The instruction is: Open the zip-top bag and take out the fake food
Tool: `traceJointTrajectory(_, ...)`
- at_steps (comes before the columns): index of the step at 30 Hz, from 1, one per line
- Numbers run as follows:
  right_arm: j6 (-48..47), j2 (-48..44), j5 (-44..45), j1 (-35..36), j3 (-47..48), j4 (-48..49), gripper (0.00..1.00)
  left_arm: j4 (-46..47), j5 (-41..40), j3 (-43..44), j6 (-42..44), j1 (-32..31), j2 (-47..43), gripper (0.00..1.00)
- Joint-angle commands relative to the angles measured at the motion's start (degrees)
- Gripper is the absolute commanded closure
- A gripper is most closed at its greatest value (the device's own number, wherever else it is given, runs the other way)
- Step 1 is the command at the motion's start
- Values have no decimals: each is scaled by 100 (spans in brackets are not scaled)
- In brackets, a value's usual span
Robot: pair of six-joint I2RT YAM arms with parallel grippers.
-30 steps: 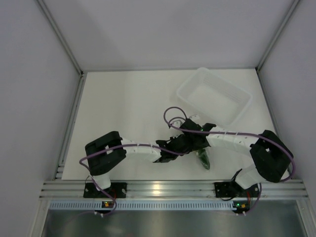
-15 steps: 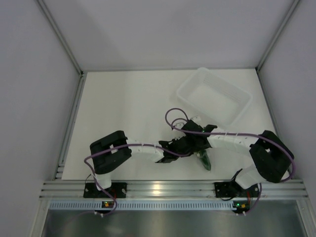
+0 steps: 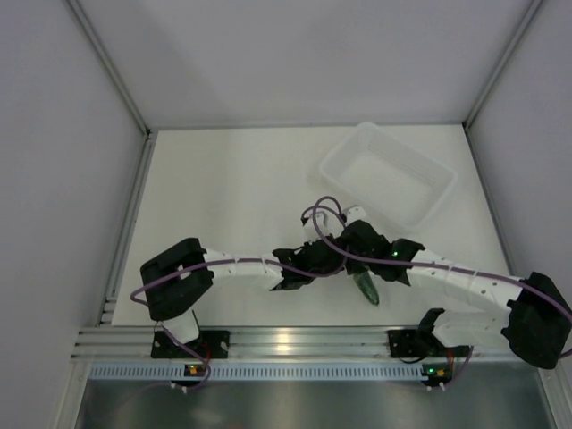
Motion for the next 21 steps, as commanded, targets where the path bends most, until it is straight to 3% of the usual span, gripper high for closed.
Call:
traceJointTrajectory(1, -293, -629, -708, 315, -115, 647, 83, 236, -290, -75, 161, 194, -523, 100)
traceJointTrajectory(3, -503, -832, -1174, 324, -212, 902, 83, 236, -343, -119, 231, 203, -603, 100)
traceJointTrajectory(12, -574, -490, -1333, 368, -116, 867, 90, 289, -545, -365, 521, 176, -1358, 100)
traceJointTrajectory(21, -864, -806, -1860, 552, -168, 1332, 91, 597, -247, -400, 1145, 53, -1807, 100)
